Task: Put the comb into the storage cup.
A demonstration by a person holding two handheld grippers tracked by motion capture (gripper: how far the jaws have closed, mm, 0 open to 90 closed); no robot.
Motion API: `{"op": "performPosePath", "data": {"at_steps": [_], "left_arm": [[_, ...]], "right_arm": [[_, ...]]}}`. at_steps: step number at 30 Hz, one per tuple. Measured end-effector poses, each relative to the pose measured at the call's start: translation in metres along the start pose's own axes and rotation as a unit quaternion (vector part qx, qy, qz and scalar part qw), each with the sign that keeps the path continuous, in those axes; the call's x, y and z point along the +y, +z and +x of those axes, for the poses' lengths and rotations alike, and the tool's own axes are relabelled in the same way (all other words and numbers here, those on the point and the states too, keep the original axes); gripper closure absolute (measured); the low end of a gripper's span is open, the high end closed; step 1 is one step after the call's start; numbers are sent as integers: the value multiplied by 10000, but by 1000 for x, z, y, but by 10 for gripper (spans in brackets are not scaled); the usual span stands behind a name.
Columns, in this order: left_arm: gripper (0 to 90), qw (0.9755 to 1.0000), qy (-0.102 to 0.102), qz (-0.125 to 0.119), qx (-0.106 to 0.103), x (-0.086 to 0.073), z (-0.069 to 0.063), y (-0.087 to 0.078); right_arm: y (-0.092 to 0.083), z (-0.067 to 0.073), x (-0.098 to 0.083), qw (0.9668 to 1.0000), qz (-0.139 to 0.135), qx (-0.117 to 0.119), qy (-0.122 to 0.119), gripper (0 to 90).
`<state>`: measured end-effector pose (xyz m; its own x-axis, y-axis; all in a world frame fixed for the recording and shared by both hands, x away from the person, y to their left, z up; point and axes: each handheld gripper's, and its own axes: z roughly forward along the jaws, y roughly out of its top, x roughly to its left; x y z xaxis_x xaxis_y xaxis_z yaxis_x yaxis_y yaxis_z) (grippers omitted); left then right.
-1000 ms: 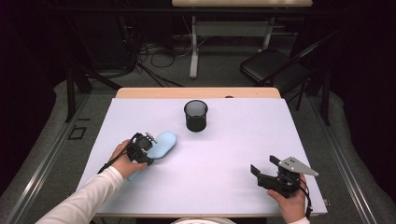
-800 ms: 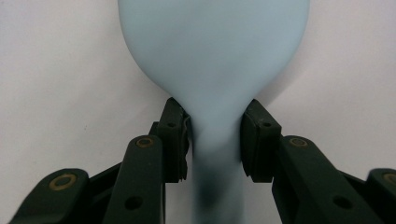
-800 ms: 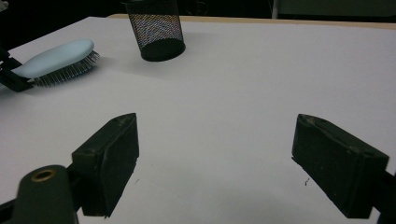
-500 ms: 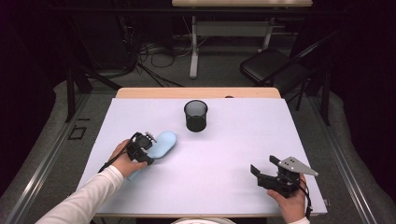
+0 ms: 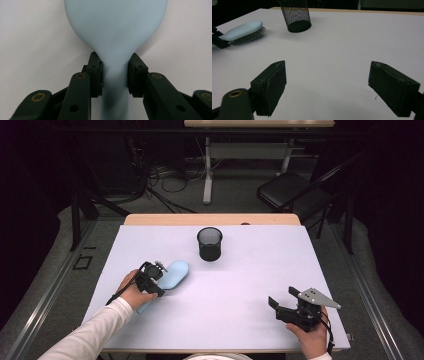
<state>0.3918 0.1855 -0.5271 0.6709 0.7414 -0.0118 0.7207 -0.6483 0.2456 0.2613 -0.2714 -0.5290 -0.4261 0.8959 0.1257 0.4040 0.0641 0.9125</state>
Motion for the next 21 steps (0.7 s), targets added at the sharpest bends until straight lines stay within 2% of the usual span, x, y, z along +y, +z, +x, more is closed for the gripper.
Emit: {"op": "performPosePath", "data": {"at_steps": [3,10,21], "left_arm": [[691,9999,-71,-73,-32,-2,0,0],[695,9997,-69,-227,-60,-5,1,-2],[697,9974,-242,-638,-251,-13,3,-2]], "right_arm": [[0,-1,0,10000,-1,-8,-32,144],[0,-1,0,10000,0,-7,-30,145],[0,-1,0,10000,8,-8,-42,145]]}}
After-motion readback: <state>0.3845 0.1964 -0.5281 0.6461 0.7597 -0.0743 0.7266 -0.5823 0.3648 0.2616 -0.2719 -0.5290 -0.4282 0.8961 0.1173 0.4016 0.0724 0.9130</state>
